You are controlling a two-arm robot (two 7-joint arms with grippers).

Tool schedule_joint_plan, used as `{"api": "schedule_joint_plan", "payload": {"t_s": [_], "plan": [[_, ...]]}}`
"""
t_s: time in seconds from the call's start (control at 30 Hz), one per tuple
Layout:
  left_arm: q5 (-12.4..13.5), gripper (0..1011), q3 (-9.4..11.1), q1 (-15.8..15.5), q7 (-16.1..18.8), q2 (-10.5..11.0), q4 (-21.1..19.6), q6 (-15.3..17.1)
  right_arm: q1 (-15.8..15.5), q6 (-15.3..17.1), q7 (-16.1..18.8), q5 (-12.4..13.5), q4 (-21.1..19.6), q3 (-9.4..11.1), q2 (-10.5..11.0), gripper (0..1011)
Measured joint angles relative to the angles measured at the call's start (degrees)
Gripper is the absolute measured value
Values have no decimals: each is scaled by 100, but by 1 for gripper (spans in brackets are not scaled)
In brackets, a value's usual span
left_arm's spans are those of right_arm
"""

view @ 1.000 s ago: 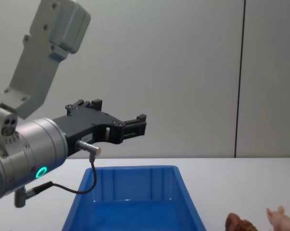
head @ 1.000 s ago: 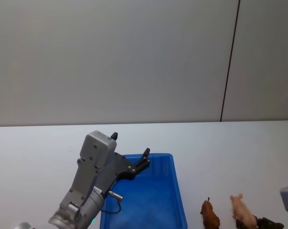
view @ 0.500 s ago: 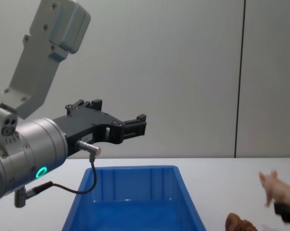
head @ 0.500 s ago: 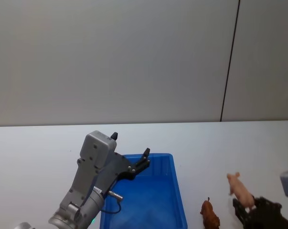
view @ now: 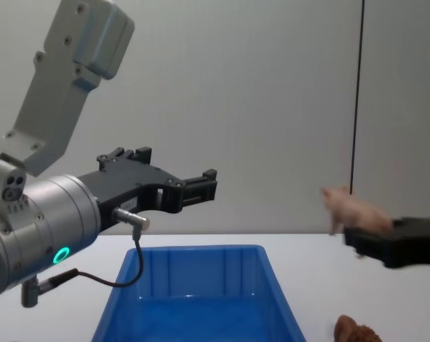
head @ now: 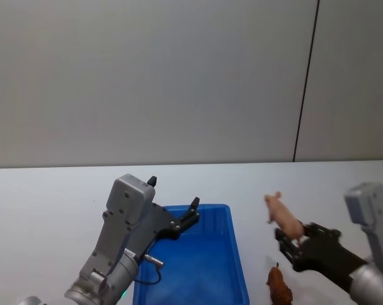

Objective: Pick up the two dolls from the table and place them into the box.

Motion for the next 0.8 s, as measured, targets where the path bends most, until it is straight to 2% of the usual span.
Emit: {"api": "schedule_joint_plan", "payload": {"t_s": [0.27,0.5,0.63,0.8], "plan": [[0,1001,0,0,0,0,0,0,523,324,512,-172,329,-144,-287,372],[0,1001,0,0,0,0,0,0,985,636,929,-332,809,-317,-590,372],[0,1001,0,0,0,0,0,0,1156,714,1078,-400,1018,-402,-710,456],[0,1001,0,0,0,0,0,0,1286,756,1201,-466,1165,-475,-805,626]]}}
